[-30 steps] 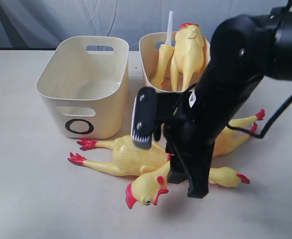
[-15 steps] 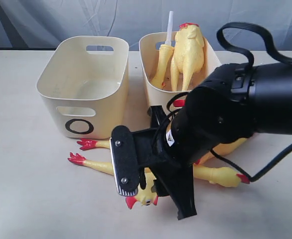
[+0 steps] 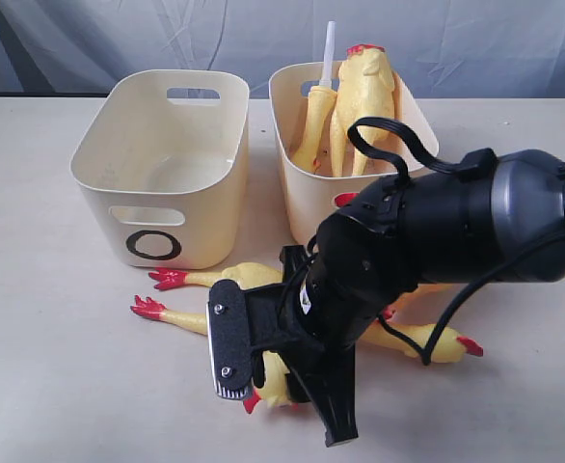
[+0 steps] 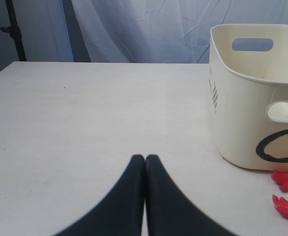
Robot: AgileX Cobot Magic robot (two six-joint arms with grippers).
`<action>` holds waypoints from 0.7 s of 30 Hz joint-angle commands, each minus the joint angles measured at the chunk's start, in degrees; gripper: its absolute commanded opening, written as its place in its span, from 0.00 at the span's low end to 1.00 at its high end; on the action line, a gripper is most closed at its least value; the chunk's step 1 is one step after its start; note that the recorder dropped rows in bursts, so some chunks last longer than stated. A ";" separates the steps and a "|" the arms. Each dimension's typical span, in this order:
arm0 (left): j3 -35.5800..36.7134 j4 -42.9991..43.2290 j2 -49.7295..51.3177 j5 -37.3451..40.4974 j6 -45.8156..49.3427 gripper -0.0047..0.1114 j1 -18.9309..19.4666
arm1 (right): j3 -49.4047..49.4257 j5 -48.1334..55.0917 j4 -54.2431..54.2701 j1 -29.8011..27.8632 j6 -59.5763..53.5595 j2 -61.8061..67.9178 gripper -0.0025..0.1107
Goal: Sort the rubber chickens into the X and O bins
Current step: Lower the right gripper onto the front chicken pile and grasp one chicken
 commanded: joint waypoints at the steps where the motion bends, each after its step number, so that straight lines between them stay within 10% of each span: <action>1: -0.50 0.10 -0.14 -0.86 -0.13 0.04 -0.62 | 0.12 1.40 0.22 0.16 0.21 0.07 0.34; 21: -0.50 0.10 -0.14 -0.86 -0.13 0.04 -0.62 | 0.12 6.51 3.12 0.21 0.21 0.07 0.20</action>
